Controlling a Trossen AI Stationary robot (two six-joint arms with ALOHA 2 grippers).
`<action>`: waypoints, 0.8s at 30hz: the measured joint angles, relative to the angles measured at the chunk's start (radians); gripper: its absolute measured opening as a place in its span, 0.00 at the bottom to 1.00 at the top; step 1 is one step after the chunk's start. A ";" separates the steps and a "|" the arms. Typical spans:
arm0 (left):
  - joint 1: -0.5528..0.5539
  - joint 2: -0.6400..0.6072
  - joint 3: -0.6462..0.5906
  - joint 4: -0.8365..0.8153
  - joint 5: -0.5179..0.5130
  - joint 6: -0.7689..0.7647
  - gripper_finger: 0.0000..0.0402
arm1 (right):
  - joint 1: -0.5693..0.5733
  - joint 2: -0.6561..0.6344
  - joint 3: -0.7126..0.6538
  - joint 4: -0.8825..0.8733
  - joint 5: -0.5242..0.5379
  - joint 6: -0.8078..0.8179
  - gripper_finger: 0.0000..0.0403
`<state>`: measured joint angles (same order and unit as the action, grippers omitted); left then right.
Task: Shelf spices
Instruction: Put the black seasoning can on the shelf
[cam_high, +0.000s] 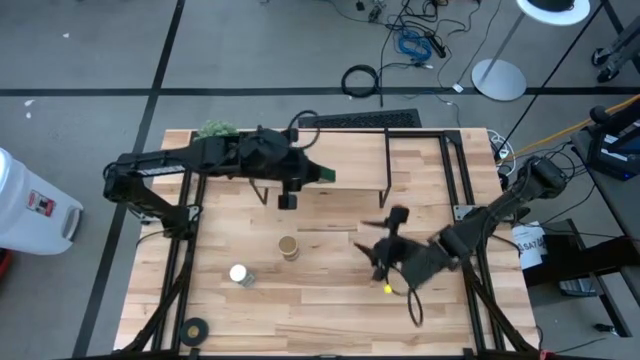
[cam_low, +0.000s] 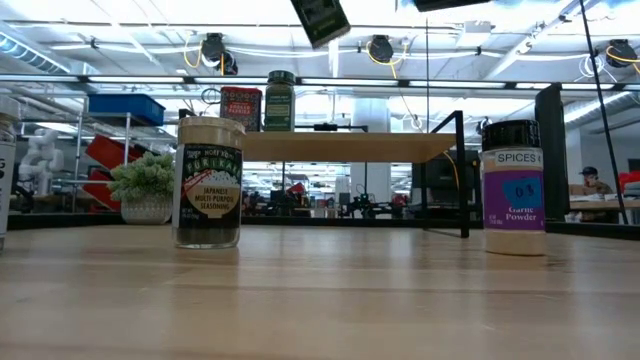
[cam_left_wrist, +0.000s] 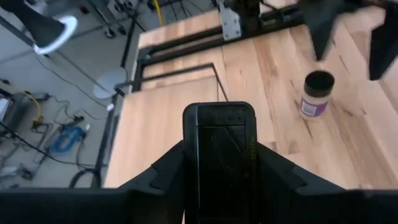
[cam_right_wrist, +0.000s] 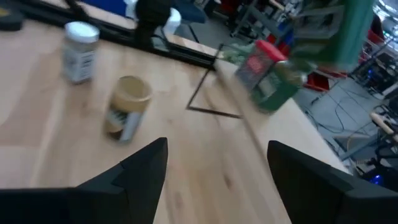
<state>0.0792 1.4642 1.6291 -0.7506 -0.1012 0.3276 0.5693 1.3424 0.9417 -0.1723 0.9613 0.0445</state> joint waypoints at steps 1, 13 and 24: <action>0.004 0.009 0.000 -0.001 0.006 0.002 0.36 | -0.027 -0.011 0.000 0.015 -0.027 -0.029 0.66; 0.006 0.100 0.000 0.019 0.020 0.020 0.36 | -0.345 -0.192 0.001 0.072 -0.444 -0.315 0.74; 0.006 0.111 0.000 0.065 0.053 0.071 0.36 | -0.560 -0.173 0.000 0.087 -0.747 -0.305 0.74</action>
<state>0.0849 1.5753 1.6287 -0.6859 -0.0487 0.3988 0.0094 1.1695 0.9421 -0.0855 0.2146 -0.2602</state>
